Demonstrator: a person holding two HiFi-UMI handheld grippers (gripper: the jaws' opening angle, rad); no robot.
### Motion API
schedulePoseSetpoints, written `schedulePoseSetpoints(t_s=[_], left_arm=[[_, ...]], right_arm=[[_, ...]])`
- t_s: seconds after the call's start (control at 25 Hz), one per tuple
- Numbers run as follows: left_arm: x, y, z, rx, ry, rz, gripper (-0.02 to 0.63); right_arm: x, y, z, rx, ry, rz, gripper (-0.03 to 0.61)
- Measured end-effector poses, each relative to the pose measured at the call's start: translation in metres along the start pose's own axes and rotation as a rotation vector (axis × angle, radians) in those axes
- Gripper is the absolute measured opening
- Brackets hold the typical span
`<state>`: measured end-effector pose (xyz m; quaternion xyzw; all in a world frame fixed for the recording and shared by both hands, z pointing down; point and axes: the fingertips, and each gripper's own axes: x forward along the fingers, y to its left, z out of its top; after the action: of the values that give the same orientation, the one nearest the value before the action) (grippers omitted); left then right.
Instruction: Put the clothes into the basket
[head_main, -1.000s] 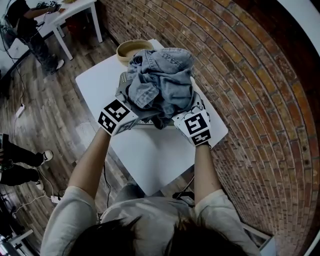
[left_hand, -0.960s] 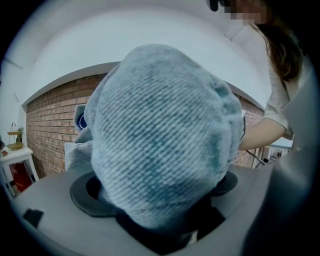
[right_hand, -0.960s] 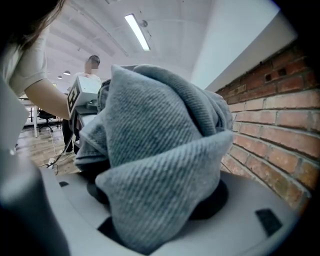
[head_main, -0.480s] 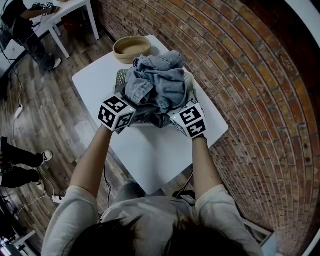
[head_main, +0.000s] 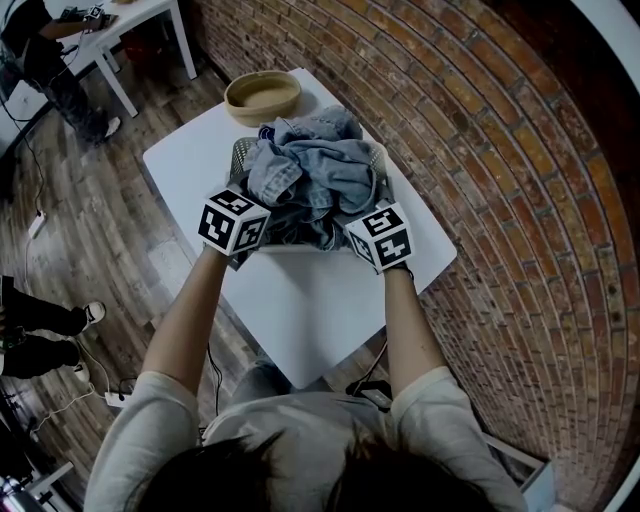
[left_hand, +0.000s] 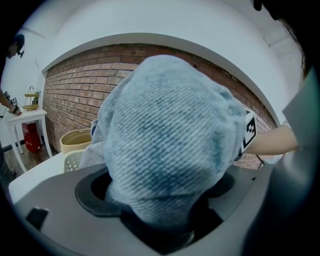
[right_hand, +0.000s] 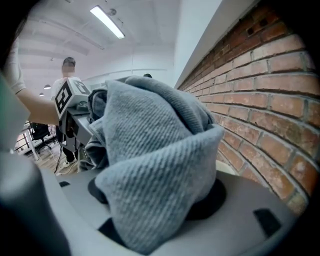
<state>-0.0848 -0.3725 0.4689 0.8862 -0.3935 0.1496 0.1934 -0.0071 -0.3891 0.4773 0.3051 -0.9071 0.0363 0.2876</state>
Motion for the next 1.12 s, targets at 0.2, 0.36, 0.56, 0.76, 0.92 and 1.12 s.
schedulePoseSetpoints(t_s=[0.2, 0.36, 0.56, 0.76, 0.92, 1.12], left_arm=[[0.005, 0.002, -0.007, -0.005, 0.040, 0.026, 0.471], [0.008, 0.007, -0.010, -0.013, 0.068, 0.047, 0.471], [0.013, 0.010, -0.016, -0.041, 0.109, 0.056, 0.473], [0.017, 0.016, -0.019, -0.080, 0.131, 0.078, 0.486], [0.019, 0.019, -0.020, -0.106, 0.139, 0.089, 0.503], [0.017, 0.018, -0.017, -0.117, 0.119, 0.148, 0.546]], right_arm=[[-0.001, -0.005, -0.010, 0.032, 0.032, -0.024, 0.319], [0.002, -0.008, -0.015, 0.069, 0.052, -0.035, 0.318], [0.003, -0.012, -0.023, 0.115, 0.071, -0.047, 0.333], [0.008, -0.015, -0.023, 0.143, 0.081, -0.055, 0.354], [0.009, -0.019, -0.022, 0.166, 0.081, -0.072, 0.384], [0.003, -0.024, -0.018, 0.217, 0.057, -0.091, 0.417]])
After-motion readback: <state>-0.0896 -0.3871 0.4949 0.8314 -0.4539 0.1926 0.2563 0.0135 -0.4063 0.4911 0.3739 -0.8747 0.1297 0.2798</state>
